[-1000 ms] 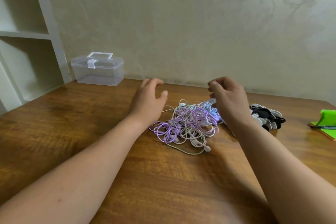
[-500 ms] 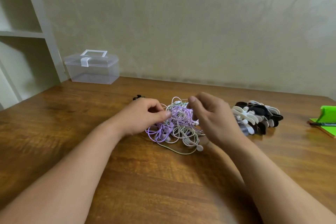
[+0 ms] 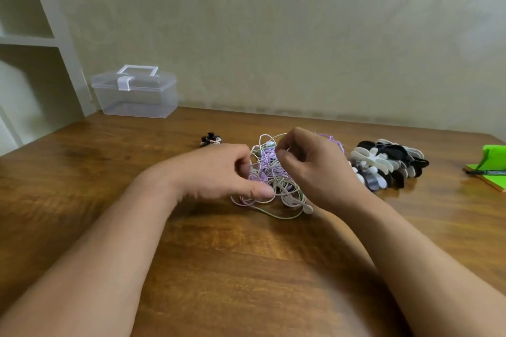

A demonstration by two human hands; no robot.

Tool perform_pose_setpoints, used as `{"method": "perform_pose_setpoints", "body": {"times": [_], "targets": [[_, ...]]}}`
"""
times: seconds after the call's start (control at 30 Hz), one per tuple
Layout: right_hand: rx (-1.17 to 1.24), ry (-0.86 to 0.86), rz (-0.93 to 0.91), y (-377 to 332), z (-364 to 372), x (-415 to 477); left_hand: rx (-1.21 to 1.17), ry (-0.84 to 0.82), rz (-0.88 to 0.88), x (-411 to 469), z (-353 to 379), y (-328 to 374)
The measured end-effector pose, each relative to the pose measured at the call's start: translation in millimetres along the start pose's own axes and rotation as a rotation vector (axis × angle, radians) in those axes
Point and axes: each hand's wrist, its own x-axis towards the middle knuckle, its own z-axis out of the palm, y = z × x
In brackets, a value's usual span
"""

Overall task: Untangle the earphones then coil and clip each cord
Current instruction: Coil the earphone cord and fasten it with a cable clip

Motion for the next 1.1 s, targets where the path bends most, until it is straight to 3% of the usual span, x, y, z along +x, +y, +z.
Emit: {"method": "perform_pose_setpoints", "body": {"times": [0.07, 0.2, 0.27, 0.37, 0.43, 0.5, 0.7, 0.87, 1.1], "targets": [[-0.012, -0.009, 0.030, 3.7, 1.6, 0.2, 0.148, -0.048, -0.005, 2.8, 10.1, 6.9], [-0.001, -0.015, 0.073, 8.1, -0.7, -0.9, 0.276, 0.041, 0.056, 7.8, 3.5, -2.0], [0.014, 0.015, 0.094, 7.9, -0.5, -2.0, 0.041, 0.112, 0.113, 4.6, -8.7, -7.9], [0.072, 0.097, 0.131, 5.8, -5.3, 0.7, -0.626, 0.283, 0.230, 2.7, -21.2, -9.8], [0.146, 0.133, 0.153, 2.3, -8.9, 2.1, -0.850, 0.334, 0.268, 6.3, -19.5, -5.9], [0.241, 0.117, 0.157, -1.7, -10.5, 2.2, -0.911, 0.341, 0.260, 10.4, -11.1, 2.8], [0.469, -0.139, 0.065, -17.8, -16.8, -0.8, -1.013, 0.317, 0.253, 21.8, 11.5, 23.3], [0.747, -0.173, 0.228, -22.3, -18.1, 2.0, -1.117, 0.362, 0.260, 23.3, 17.3, 23.0], [1.031, -0.286, 0.384, -19.1, -32.0, 10.5, -1.510, 0.379, 0.213, 26.0, 7.3, 20.0]]}}
